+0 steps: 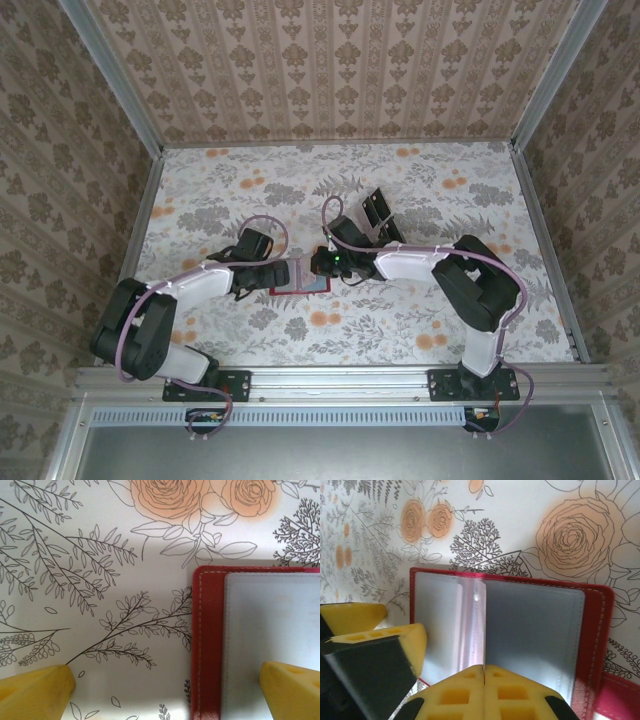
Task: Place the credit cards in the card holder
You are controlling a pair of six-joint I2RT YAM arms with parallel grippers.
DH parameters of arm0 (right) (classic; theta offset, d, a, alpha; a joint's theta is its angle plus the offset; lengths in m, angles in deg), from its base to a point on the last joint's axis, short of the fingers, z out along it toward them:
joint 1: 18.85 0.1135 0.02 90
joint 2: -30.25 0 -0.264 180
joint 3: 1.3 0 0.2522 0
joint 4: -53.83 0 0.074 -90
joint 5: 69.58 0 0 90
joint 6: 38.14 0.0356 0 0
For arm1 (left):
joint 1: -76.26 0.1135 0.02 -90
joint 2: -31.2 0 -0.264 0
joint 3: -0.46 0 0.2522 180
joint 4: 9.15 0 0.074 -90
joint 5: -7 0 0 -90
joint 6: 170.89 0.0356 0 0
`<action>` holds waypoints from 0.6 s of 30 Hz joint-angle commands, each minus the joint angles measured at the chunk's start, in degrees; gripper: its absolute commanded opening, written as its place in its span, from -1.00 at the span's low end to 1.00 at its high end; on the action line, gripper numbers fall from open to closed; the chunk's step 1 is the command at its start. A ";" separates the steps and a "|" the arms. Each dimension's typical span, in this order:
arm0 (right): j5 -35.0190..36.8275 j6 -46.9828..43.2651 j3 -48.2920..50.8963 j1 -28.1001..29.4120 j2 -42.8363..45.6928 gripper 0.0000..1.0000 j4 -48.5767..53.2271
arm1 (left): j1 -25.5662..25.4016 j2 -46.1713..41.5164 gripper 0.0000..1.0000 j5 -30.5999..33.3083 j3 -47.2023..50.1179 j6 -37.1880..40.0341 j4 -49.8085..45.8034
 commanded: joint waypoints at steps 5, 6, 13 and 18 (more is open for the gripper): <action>-0.55 3.32 1.36 -0.32 3.38 -1.00 -4.34 | 0.57 0.36 1.00 2.17 3.71 -4.16 -3.55; -0.36 3.76 1.88 -0.17 3.37 -1.00 -5.44 | 0.61 0.35 1.00 2.18 3.77 -4.29 -3.51; 2.28 7.11 6.16 0.67 2.79 -1.00 -15.15 | 0.55 0.20 1.00 2.14 4.38 -4.84 -3.55; 4.87 8.27 8.93 1.36 2.51 -1.00 -20.47 | 0.52 0.21 1.00 2.36 4.34 -5.02 -3.71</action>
